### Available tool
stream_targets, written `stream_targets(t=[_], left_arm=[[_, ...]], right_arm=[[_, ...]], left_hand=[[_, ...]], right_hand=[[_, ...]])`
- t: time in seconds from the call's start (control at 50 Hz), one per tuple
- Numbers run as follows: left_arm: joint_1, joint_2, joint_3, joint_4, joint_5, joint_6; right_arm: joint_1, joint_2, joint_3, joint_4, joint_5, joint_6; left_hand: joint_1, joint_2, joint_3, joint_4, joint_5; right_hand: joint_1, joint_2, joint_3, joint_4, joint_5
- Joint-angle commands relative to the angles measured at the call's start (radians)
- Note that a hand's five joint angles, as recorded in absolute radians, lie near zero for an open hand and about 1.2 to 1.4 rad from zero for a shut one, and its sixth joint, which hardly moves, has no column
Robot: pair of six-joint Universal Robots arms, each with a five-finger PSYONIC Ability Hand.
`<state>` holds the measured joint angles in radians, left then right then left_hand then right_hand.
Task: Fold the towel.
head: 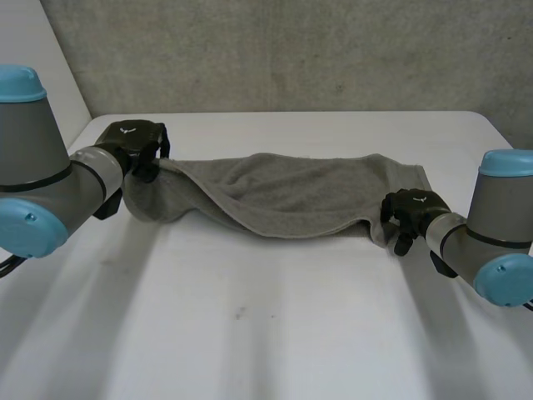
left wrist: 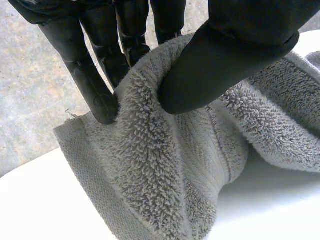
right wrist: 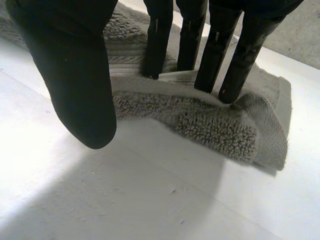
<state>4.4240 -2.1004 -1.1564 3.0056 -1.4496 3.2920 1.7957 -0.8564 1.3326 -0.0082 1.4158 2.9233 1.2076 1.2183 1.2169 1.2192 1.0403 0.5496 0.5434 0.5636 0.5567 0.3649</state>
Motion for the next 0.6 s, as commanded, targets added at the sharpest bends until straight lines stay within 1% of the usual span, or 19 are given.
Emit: stream_targets(t=[0.02,0.06,0.08,0.1,0.12,0.14,0.16,0.18,0.2,0.24,0.28,0.34,0.38,0.4,0.44,0.46,0.5,0.56,0.6], left_arm=[[0.0,-0.004,0.003,0.001,0.0,0.0],[0.0,-0.004,0.003,0.001,0.0,0.0],[0.0,-0.004,0.003,0.001,0.0,0.0],[0.0,-0.004,0.003,0.001,0.0,0.0],[0.0,-0.004,0.003,0.001,0.0,0.0],[0.0,-0.004,0.003,0.001,0.0,0.0],[0.0,-0.004,0.003,0.001,0.0,0.0],[0.0,-0.004,0.003,0.001,0.0,0.0],[0.0,-0.004,0.003,0.001,0.0,0.0],[0.0,-0.004,0.003,0.001,0.0,0.0],[0.0,-0.003,0.001,-0.001,0.0,0.0],[0.0,-0.001,0.001,-0.004,0.0,0.0],[0.002,0.009,0.001,-0.016,-0.002,0.001],[0.002,0.01,0.001,-0.016,-0.002,0.001],[0.009,0.031,-0.003,-0.045,-0.002,0.003],[0.009,0.031,-0.003,-0.045,-0.002,0.003],[0.012,0.068,-0.003,-0.121,0.0,0.014],[0.018,0.086,-0.008,-0.169,0.0,0.032],[0.035,0.123,-0.025,-0.256,0.002,0.09]], right_arm=[[0.001,0.005,-0.007,-0.024,0.005,0.0],[0.007,0.019,-0.009,-0.044,0.006,-0.003],[0.007,0.019,-0.009,-0.044,0.006,-0.003],[0.007,0.023,-0.015,-0.05,0.008,-0.001],[0.007,0.023,-0.019,-0.052,0.009,0.002],[0.007,0.023,-0.02,-0.052,0.009,0.002],[0.008,0.02,-0.021,-0.053,0.014,0.007],[0.008,0.02,-0.021,-0.053,0.014,0.007],[0.007,0.013,-0.023,-0.055,0.024,0.01],[0.007,0.0,-0.023,-0.058,0.035,0.022],[0.001,-0.05,-0.023,-0.058,0.051,0.063],[-0.001,-0.087,-0.024,-0.049,0.051,0.073],[-0.006,-0.185,-0.024,-0.036,0.048,0.08],[-0.006,-0.185,-0.024,-0.036,0.048,0.08],[-0.007,-0.309,-0.032,0.026,0.04,0.063],[-0.007,-0.309,-0.032,0.027,0.04,0.063],[-0.019,-0.403,-0.068,0.12,0.032,0.028],[-0.036,-0.437,-0.09,0.166,0.032,0.011],[-0.073,-0.483,-0.116,0.249,0.031,-0.012]], left_hand=[[0.189,0.178,0.179,0.177,0.181],[0.189,0.178,0.179,0.177,0.181],[0.189,0.178,0.179,0.177,0.181],[0.189,0.178,0.179,0.177,0.181],[0.189,0.178,0.179,0.177,0.181],[0.189,0.178,0.179,0.177,0.181],[0.189,0.178,0.179,0.177,0.181],[0.189,0.178,0.179,0.177,0.181],[0.189,0.178,0.179,0.177,0.181],[0.189,0.178,0.179,0.177,0.181],[0.189,0.178,0.179,0.177,0.181],[0.189,0.178,0.179,0.177,0.181],[0.189,0.178,0.179,0.177,0.181],[0.189,0.178,0.179,0.177,0.181],[0.189,0.178,0.179,0.177,0.181],[0.189,0.178,0.179,0.177,0.181],[0.189,0.178,0.179,0.177,0.181],[0.189,0.178,0.179,0.177,0.181],[0.189,0.178,0.179,0.177,0.181]], right_hand=[[0.061,0.067,0.047,0.054,0.071],[0.169,0.175,0.155,0.162,0.179],[0.17,0.176,0.156,0.162,0.18],[0.271,0.277,0.257,0.264,0.281],[0.438,0.444,0.424,0.431,0.448],[0.44,0.446,0.426,0.432,0.45],[0.684,0.69,0.67,0.677,0.694],[0.686,0.692,0.672,0.679,0.696],[0.845,0.851,0.831,0.838,0.855],[0.847,0.853,0.833,0.84,0.857],[0.847,0.853,0.833,0.84,0.857],[0.847,0.853,0.833,0.84,0.857],[0.847,0.853,0.833,0.84,0.857],[0.847,0.853,0.833,0.84,0.857],[0.847,0.853,0.833,0.84,0.857],[0.847,0.853,0.833,0.84,0.857],[0.847,0.853,0.833,0.84,0.857],[0.847,0.853,0.833,0.84,0.857],[0.847,0.853,0.833,0.84,0.857]])
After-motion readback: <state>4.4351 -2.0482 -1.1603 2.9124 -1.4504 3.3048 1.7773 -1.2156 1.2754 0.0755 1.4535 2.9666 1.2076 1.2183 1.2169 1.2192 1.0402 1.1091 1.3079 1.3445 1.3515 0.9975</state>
